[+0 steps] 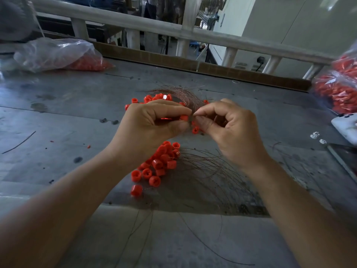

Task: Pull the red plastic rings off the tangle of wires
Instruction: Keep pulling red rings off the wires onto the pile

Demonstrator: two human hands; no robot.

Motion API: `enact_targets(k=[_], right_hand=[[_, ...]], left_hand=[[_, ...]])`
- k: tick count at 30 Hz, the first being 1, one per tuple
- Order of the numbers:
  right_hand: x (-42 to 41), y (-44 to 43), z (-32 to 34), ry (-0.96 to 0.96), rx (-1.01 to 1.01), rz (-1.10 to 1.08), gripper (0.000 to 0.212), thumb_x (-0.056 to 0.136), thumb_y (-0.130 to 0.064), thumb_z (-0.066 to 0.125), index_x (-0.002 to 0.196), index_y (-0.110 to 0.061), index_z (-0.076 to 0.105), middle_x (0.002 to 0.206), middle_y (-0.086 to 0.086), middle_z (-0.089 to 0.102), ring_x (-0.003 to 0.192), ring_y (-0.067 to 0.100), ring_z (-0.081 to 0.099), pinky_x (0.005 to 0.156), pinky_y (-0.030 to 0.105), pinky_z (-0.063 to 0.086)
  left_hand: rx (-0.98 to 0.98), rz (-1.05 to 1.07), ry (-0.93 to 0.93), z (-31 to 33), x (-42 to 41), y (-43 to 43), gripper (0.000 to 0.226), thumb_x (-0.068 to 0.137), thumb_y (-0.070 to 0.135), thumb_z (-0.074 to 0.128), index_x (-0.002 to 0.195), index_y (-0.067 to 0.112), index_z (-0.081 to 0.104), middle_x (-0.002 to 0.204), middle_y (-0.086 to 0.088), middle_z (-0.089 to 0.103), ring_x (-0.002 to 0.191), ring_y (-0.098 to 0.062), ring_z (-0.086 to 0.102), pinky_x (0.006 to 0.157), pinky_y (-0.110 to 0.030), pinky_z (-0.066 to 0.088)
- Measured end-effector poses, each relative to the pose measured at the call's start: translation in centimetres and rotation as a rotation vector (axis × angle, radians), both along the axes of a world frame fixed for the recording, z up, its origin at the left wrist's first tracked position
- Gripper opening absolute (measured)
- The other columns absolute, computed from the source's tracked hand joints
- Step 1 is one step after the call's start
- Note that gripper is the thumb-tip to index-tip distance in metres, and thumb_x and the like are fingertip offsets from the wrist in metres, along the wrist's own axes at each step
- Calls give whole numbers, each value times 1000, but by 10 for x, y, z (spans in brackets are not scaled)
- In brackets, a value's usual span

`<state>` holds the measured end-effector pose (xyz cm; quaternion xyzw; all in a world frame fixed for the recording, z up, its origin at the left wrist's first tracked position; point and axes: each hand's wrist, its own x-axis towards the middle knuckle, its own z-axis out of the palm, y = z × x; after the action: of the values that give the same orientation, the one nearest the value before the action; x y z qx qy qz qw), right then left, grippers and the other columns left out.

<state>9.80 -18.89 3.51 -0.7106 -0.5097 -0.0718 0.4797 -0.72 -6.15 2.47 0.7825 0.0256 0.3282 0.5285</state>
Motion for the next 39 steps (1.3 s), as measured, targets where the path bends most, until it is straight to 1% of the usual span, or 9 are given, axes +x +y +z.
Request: enact_targets(k=[3, 6, 10, 13, 17, 21, 23, 30, 39], right_hand=[[2, -2, 1, -17, -5, -22, 20, 79, -12, 68, 80, -31, 63, 72, -11, 56, 64, -1, 50, 59, 9, 37], [6, -5, 5, -15, 12, -67, 17, 79, -12, 69, 80, -28, 64, 70, -14, 55, 63, -2, 50, 59, 9, 38], [8, -9, 11, 63, 49, -51, 21, 80, -11, 68, 74, -30, 63, 71, -12, 60, 63, 3, 54, 59, 10, 41], [3, -9, 12, 94, 29, -1, 19, 80, -12, 67, 72, -29, 63, 67, -13, 62, 61, 8, 56, 57, 14, 45], [-3, -8, 11, 121, -15, 35, 16, 81, -13, 67, 72, -26, 64, 65, -14, 60, 57, 6, 52, 55, 13, 41], [-6, -6, 10, 133, -24, 36, 15, 82, -12, 66, 72, -23, 64, 70, -5, 62, 58, 16, 54, 54, 21, 46], [-8, -5, 9, 130, -20, 35, 16, 82, -11, 66, 72, -23, 64, 69, -7, 62, 60, 20, 56, 56, 24, 48], [-10, -5, 7, 110, -50, 44, 17, 82, -11, 66, 71, -24, 63, 67, -13, 58, 58, 5, 52, 55, 12, 40], [-12, -6, 6, 102, -53, 56, 16, 82, -10, 66, 72, -22, 63, 66, -13, 57, 57, 1, 51, 53, 9, 37]], left_hand=[[-21, -37, 8, -1, 0, 1, 26, 65, 24, 64, 92, 27, 66, 92, 12, 68, 89, -1, 64, 80, -13, 49], [-118, -68, 17, -3, 1, 4, 27, 62, 20, 66, 89, 23, 68, 80, 9, 72, 77, -6, 68, 72, -15, 51], [-161, -27, 21, -7, 3, 8, 28, 53, 21, 71, 80, 22, 64, 73, 4, 69, 67, -9, 66, 63, -19, 54], [-132, -3, 28, -7, 2, 9, 25, 49, 28, 73, 73, 26, 66, 73, 8, 70, 69, -7, 65, 66, -17, 53], [-99, -16, 33, -7, 1, 8, 24, 51, 26, 71, 72, 35, 68, 76, 14, 70, 71, -2, 66, 67, -11, 50], [-101, -17, 25, -7, 1, 8, 23, 49, 23, 73, 70, 32, 67, 74, 12, 70, 69, -4, 66, 65, -14, 52], [-107, -30, 23, -6, 1, 8, 21, 49, 23, 73, 67, 32, 67, 74, 10, 70, 69, -5, 67, 64, -15, 52], [-104, -79, 16, -6, 0, 5, 22, 52, 20, 72, 72, 28, 66, 75, 8, 71, 69, -7, 67, 64, -16, 53], [-66, -62, 25, -6, -2, 3, 25, 54, 23, 71, 77, 30, 65, 76, 12, 70, 69, -4, 66, 65, -14, 52]])
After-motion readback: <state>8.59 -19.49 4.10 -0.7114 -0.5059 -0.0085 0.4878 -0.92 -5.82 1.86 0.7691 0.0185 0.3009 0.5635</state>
